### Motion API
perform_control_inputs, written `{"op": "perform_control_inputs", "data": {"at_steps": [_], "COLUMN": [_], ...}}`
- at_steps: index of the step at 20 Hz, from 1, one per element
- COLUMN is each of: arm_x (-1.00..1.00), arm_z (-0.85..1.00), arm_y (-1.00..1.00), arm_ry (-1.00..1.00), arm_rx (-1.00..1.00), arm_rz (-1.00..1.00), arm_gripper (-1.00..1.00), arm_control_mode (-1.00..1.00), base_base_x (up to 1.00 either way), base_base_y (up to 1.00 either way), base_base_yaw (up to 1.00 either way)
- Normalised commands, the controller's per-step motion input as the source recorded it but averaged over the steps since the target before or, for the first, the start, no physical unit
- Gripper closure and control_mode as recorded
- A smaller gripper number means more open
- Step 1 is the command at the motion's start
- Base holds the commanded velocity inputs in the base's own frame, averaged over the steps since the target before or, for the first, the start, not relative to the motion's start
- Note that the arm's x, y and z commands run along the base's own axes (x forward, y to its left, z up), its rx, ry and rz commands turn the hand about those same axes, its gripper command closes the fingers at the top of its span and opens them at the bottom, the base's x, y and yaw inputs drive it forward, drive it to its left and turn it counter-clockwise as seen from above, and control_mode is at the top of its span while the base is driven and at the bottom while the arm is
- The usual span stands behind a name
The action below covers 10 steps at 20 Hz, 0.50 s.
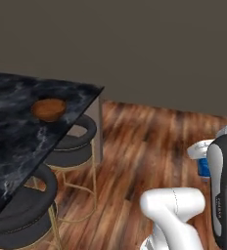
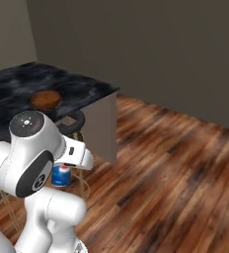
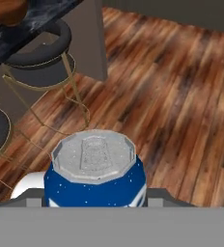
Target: Open the fridge, grab two sodas, and place both sodas inside the bowl with ice on the dining counter.
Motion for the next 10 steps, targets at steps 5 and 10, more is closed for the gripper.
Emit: {"op": "perform_control_inputs", "data": {"at_steps": [5, 10], "arm_x": [0.00, 0.00], "arm_z": [0.00, 0.00], "arm_y": [0.00, 0.00], "arm_ry": [0.00, 0.00], "arm_rx": [0.00, 0.00], "arm_rz": [0.00, 0.00], "arm_gripper": [1.00, 1.00], "arm_control_mode": [1.00, 1.00], "base_base_x": [0.90, 0.82], "base_base_y": [-0.25, -0.19], "base_base_yaw": [0.45, 0.50]}}
